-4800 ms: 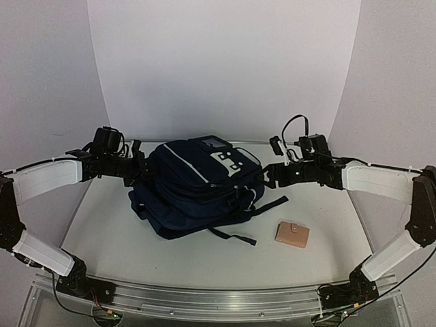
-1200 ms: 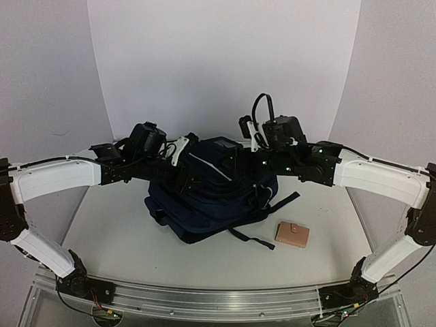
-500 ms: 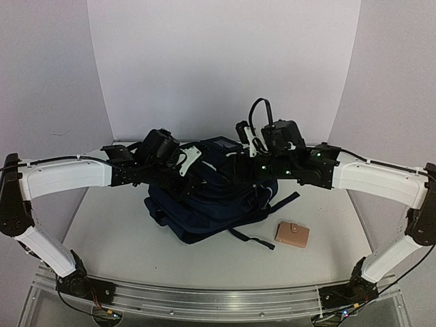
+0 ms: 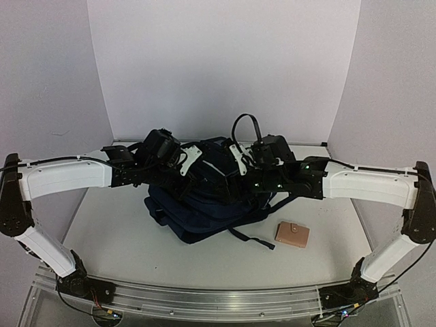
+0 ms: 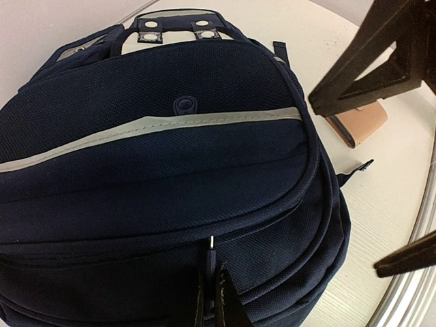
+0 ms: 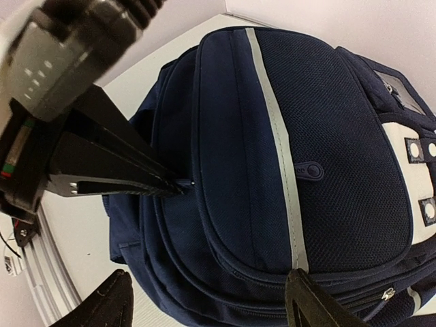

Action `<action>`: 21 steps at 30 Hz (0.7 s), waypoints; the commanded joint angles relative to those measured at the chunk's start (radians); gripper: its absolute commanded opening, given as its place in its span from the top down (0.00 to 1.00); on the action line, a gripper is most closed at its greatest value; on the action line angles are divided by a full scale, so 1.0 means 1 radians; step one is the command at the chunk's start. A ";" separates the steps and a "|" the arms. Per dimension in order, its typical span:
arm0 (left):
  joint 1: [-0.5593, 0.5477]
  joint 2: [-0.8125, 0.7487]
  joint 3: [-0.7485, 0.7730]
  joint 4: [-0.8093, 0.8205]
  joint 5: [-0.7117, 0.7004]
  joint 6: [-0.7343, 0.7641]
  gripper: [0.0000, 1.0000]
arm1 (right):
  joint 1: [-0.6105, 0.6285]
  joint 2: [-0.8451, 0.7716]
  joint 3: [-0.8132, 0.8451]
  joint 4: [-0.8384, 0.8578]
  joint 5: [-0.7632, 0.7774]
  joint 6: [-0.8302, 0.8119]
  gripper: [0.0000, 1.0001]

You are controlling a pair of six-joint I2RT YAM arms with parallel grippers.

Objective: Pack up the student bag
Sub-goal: Unzip the student bag at the center of the board.

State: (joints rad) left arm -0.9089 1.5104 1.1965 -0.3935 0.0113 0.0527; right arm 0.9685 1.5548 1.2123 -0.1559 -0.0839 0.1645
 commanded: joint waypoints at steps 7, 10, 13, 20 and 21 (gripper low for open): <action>0.005 -0.071 0.006 0.035 -0.015 -0.043 1.00 | 0.017 0.109 0.081 0.082 0.250 -0.193 0.30; 0.004 -0.087 -0.011 0.053 -0.015 -0.049 1.00 | 0.022 0.123 0.074 0.127 0.261 -0.216 0.38; 0.004 -0.091 -0.017 0.056 -0.021 -0.082 1.00 | 0.027 0.146 0.075 0.154 0.282 -0.231 0.56; 0.081 -0.110 -0.021 0.030 -0.131 -0.184 1.00 | 0.037 0.121 0.024 0.200 0.310 -0.235 1.00; 0.110 -0.112 -0.020 0.022 -0.126 -0.203 1.00 | 0.038 0.110 0.011 0.200 0.315 -0.233 1.00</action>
State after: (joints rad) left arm -0.8844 1.4526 1.1755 -0.3668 -0.0349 -0.0616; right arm 1.0134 1.6928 1.2491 -0.0085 0.1545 -0.0740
